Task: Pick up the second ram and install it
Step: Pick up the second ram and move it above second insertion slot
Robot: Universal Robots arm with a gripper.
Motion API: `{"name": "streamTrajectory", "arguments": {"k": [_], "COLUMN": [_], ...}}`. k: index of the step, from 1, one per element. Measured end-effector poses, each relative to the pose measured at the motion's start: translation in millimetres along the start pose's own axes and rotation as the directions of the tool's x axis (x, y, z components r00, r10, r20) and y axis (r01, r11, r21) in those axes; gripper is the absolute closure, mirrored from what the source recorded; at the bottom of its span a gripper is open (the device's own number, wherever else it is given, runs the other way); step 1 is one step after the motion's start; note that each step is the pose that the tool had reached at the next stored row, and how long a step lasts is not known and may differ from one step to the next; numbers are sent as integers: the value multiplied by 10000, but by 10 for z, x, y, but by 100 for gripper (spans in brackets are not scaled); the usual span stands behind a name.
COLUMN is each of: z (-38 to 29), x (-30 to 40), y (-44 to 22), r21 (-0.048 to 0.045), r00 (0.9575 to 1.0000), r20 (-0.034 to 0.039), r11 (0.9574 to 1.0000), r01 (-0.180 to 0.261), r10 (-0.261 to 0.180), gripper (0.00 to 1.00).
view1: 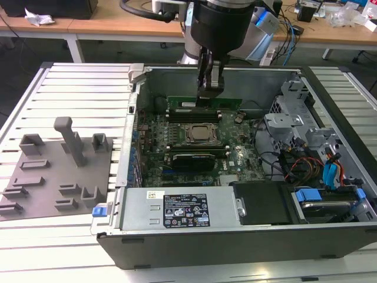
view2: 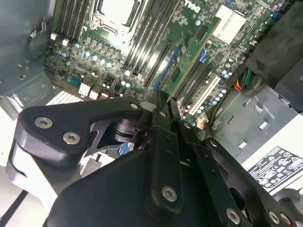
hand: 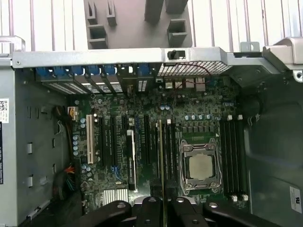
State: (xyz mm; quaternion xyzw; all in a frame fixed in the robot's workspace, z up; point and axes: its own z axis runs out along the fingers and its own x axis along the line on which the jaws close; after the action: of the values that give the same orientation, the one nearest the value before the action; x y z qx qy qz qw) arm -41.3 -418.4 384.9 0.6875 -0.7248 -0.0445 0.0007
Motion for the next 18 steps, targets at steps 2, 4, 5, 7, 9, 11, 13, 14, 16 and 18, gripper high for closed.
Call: {"name": "streamTrajectory", "arguments": {"k": [2,4,5,7,9,11,13,14,16,18], "z": [28,45,64,83,97,124,138,145,161,173], "x": [-3,-5,-8,-11,-14,-17,-19,-20,-22,-24], "y": [-36,-59,-86,-118,-142,-180,-202,-213,-236,-253], "r21": [-3,-3,-6,-8,-9,-11,-12,-12,-13,-14], "r00": [10000,10000,10000,10000,10000,10000,10000,10000,10000,10000], "r20": [0,0,0,-1,-1,0,-1,0,0,0], "r11": [10000,10000,10000,10000,10000,10000,10000,10000,10000,10000], "r01": [0,0,0,0,-1,-1,0,-1,-1,-1], "r10": [0,0,0,0,1,1,0,1,1,1], "gripper": [86,86,86,86,86,86,86,86,86,86]}}
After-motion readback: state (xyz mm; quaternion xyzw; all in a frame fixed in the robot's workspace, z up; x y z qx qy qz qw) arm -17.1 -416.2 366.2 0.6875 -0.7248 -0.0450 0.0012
